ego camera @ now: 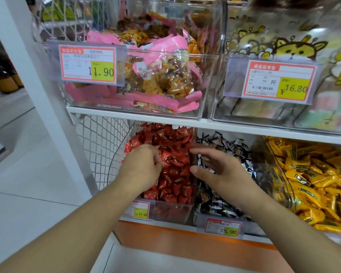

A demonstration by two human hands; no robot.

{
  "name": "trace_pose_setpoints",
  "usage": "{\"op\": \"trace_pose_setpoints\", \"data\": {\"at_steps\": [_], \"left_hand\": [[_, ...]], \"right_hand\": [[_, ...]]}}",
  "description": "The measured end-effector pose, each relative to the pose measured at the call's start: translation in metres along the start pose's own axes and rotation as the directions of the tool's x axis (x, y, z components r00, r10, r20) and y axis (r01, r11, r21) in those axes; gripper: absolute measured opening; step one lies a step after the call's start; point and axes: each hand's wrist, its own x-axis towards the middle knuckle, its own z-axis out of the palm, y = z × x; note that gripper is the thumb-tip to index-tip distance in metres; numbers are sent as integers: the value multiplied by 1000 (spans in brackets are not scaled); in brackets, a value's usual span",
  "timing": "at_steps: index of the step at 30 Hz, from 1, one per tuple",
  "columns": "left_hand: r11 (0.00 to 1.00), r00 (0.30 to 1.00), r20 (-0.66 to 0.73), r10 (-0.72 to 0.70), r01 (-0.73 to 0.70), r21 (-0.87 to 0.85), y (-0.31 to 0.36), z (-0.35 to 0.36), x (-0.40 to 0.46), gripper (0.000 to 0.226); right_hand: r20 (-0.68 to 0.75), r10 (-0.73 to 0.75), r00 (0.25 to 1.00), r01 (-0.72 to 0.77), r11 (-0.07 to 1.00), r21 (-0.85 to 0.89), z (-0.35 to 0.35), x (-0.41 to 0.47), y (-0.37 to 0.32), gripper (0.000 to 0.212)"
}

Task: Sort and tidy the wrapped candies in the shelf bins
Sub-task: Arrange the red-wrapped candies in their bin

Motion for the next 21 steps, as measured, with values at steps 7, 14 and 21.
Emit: {"op": "trace_pose_setpoints", "data": {"at_steps": [7,14,21], "left_hand": [[972,998,-46,-50,38,-233,7,-17,-12,18],[978,951,228,208,-203,-46,25,13,-8,36],[978,974,162,161,-179,105,16,2,-2,3]], "right_hand": [[9,10,1000,-10,1000,15,0,0,0,38],[3,19,1000,-19,999,45,1,-1,1,38],[14,24,1000,-24,999,44,0,-1,2,38]]}}
